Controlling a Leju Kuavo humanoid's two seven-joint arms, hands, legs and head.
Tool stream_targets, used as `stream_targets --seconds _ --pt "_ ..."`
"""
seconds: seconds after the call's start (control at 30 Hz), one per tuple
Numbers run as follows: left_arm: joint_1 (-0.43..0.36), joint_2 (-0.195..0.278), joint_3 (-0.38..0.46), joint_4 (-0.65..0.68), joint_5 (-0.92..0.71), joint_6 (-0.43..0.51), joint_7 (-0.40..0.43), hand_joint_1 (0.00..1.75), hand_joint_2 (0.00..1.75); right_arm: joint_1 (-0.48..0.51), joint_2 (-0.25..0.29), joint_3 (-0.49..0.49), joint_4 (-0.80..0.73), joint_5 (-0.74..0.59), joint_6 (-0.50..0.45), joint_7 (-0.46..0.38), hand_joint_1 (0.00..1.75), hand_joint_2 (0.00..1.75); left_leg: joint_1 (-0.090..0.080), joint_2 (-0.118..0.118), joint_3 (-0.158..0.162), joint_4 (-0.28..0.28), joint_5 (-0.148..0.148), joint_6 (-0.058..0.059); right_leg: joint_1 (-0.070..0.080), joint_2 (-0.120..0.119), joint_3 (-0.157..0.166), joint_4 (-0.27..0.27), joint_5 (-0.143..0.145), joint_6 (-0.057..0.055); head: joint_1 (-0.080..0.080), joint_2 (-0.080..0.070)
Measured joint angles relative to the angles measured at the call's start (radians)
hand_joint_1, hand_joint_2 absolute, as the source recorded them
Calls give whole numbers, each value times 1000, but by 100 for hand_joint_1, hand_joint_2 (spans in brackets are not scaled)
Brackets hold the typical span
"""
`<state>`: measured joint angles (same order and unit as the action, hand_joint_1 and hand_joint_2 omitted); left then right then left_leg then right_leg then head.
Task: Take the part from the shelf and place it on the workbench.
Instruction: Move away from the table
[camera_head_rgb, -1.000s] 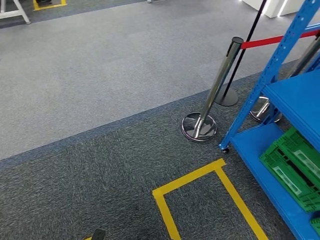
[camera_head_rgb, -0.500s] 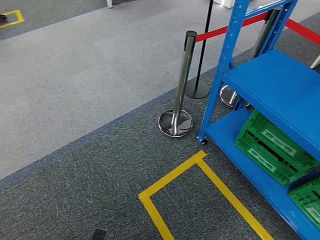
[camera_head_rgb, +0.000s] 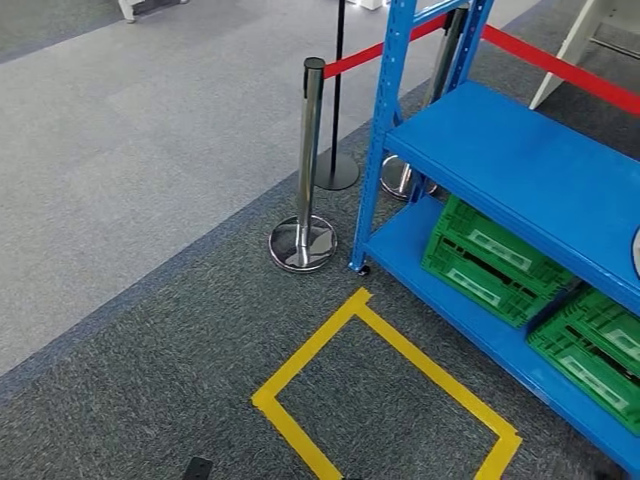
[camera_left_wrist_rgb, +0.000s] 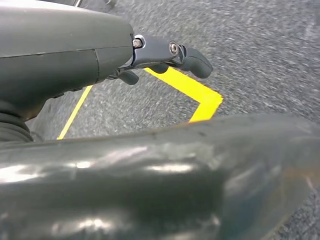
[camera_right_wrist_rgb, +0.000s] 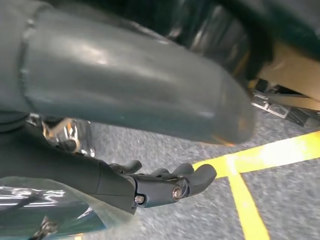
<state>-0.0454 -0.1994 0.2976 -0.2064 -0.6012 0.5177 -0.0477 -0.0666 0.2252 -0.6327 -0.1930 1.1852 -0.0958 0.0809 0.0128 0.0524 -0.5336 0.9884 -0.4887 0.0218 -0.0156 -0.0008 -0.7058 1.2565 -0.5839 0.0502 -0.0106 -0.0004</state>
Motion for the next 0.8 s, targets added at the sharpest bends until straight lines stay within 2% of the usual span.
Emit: stream_targets --seconds 0.03,0.07,0.1,0.13,0.17,0.23,0.27,0.3,0.33,0.37,0.4,0.43,0.47,0.5,0.53,0.6,0.63,0.67,0.73,0.8 --pt "0 -1 0 0 0 0 0 0 0 1 0 0 0 0 0 0 0 0 0 12 3 0 -2 -3 -1 -12 34 -61 34 1 0 0" --pt "-1 -2 0 0 0 0 0 0 0 0 0 -1 0 0 0 0 0 0 -1 24 7 1 -6 -7 0 -36 74 -134 63 1 0 0" --pt "-1 -2 0 0 0 0 0 0 0 -2 0 -1 0 0 0 0 0 0 -3 33 10 3 -10 -12 1 -54 109 -196 82 -4 0 0" --pt "-1 -2 0 0 0 0 0 0 0 -3 0 -1 0 0 0 0 0 0 -6 43 12 5 -13 -18 3 -68 132 -235 91 -10 -1 0" --pt "-1 -2 0 0 0 1 0 0 0 -4 0 -1 0 0 0 1 0 0 -9 51 15 7 -15 -23 6 -73 140 -249 90 -17 -2 0" --pt "-3 -2 0 0 0 5 0 0 0 -2 0 -2 0 0 2 4 0 0 -9 68 18 7 -19 -33 8 -50 139 -248 91 -33 -4 0" --pt "-4 -3 0 0 0 8 -1 0 0 0 0 -4 0 0 3 5 0 0 -6 62 19 13 -26 -39 8 -40 139 -249 93 -40 -4 0" --pt "-5 -3 1 0 -1 11 -1 0 0 -1 0 -6 0 -1 4 7 0 0 -4 45 13 33 -43 -43 6 -29 139 -251 95 -46 -6 0" --pt "-5 -3 1 0 -1 15 -1 0 0 -2 0 -7 0 -2 7 8 0 0 -1 19 -3 75 -71 -47 5 -18 140 -252 97 -52 -8 0" --pt "-5 -3 3 0 -1 18 -2 0 0 -3 0 -8 0 -2 8 10 0 0 0 -10 -29 138 -105 -49 5 -7 140 -252 98 -56 -10 0" --pt "-4 -3 4 0 -1 21 -2 0 0 -4 0 -9 0 -2 10 11 0 0 0 -28 -61 208 -137 -49 6 5 140 -252 99 -59 -12 0" --pt "-3 -2 8 0 0 22 -2 0 0 -4 0 -10 0 -2 10 13 0 0 -1 -37 -89 267 -157 -48 7 19 140 -252 99 -61 -12 0" --pt "-2 -2 11 0 1 23 -1 0 0 -3 0 -10 0 -1 11 14 0 0 -1 -41 -105 296 -158 -46 9 32 140 -252 99 -62 -12 0" --pt "-2 -2 15 0 2 24 -1 0 0 -2 0 -10 0 0 11 15 0 0 -2 -43 -103 284 -137 -42 11 46 142 -251 100 -62 -12 0" --pt "-2 -2 18 0 2 25 -1 0 0 -1 0 -11 0 0 11 15 0 0 -2 -48 -84 235 -99 -37 12 59 143 -251 100 -62 -12 0" --pt "-3 -2 21 0 3 27 -1 0 0 -1 1 -11 0 2 11 15 0 0 -3 -84 -32 100 -28 -22 15 80 145 -249 99 -61 -11 0" --pt "-4 -2 21 0 4 28 -1 0 0 -2 1 -11 0 3 11 16 0 0 -4 -101 -12 52 -12 -17 15 88 142 -247 100 -58 -12 0" --pt "-5 -2 22 0 6 30 -2 0 0 -2 1 -11 0 5 11 18 0 0 -5 -114 -5 29 -9 -14 13 94 137 -246 101 -54 -12 0" --pt "-8 -3 23 0 9 32 -3 0 0 0 1 -11 0 10 11 21 0 0 -7 -111 -2 17 -10 -11 10 104 129 -247 104 -40 -13 0" --pt "-8 -4 24 0 10 33 -4 0 0 1 1 -11 0 13 11 22 0 0 -3 -99 1 4 -2 -3 10 81 117 -231 90 -29 -10 0"
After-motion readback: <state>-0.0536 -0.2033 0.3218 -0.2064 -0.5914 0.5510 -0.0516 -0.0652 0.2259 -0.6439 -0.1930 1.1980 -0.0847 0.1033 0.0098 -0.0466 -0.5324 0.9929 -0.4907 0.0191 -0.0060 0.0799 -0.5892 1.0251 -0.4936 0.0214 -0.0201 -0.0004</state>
